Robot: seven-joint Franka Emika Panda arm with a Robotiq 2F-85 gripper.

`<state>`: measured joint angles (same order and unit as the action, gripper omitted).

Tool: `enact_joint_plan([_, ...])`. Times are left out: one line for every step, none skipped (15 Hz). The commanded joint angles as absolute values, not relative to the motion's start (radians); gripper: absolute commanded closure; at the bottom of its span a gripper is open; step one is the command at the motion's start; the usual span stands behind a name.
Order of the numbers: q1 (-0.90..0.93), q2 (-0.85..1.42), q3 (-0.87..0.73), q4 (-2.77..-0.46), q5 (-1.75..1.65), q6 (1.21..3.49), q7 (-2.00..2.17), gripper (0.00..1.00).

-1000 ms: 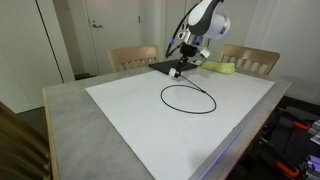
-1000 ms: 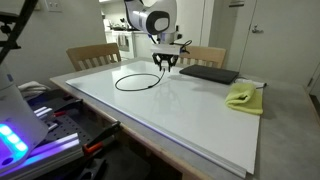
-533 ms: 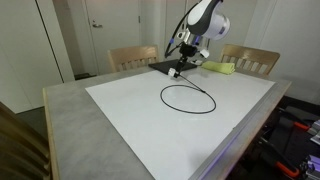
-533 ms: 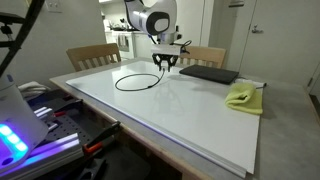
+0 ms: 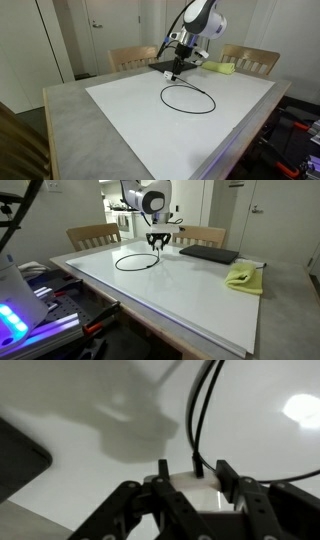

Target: Put the charger in a circle

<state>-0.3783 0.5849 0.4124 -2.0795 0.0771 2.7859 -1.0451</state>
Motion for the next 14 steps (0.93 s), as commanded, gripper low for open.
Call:
enact_joint_plan([-0.420,0.580,0.457,-2.087,0.092,2.733,-1.252,0.74])
enact_joint_plan([-0.425,0.579,0.467,-2.089,0.102,2.720,-1.312,0.74])
enact_joint_plan([-0.428,0.579,0.473,-2.088,0.109,2.706,-1.370,0.74])
enact_joint_plan([-0.427,0.585,0.475,-2.077,0.115,2.689,-1.428,0.74])
enact_joint_plan([-0.363,0.578,0.416,-2.078,0.131,2.723,-1.342,0.49])
enact_joint_plan([-0.365,0.578,0.420,-2.078,0.136,2.714,-1.383,0.49])
enact_joint_plan([-0.365,0.577,0.421,-2.077,0.137,2.707,-1.401,0.49])
enact_joint_plan([-0.365,0.577,0.421,-2.077,0.138,2.706,-1.409,0.49])
enact_joint_plan([-0.358,0.572,0.422,-2.082,0.127,2.706,-1.418,0.74])
enact_joint_plan([-0.361,0.571,0.438,-2.087,0.118,2.702,-1.460,0.74])
enact_joint_plan([-0.352,0.566,0.441,-2.093,0.099,2.696,-1.502,0.74])
enact_joint_plan([-0.358,0.568,0.463,-2.109,0.107,2.721,-1.558,0.74])
enact_joint_plan([-0.353,0.570,0.472,-2.111,0.110,2.719,-1.602,0.74])
enact_joint_plan([-0.352,0.576,0.483,-2.112,0.113,2.716,-1.652,0.74])
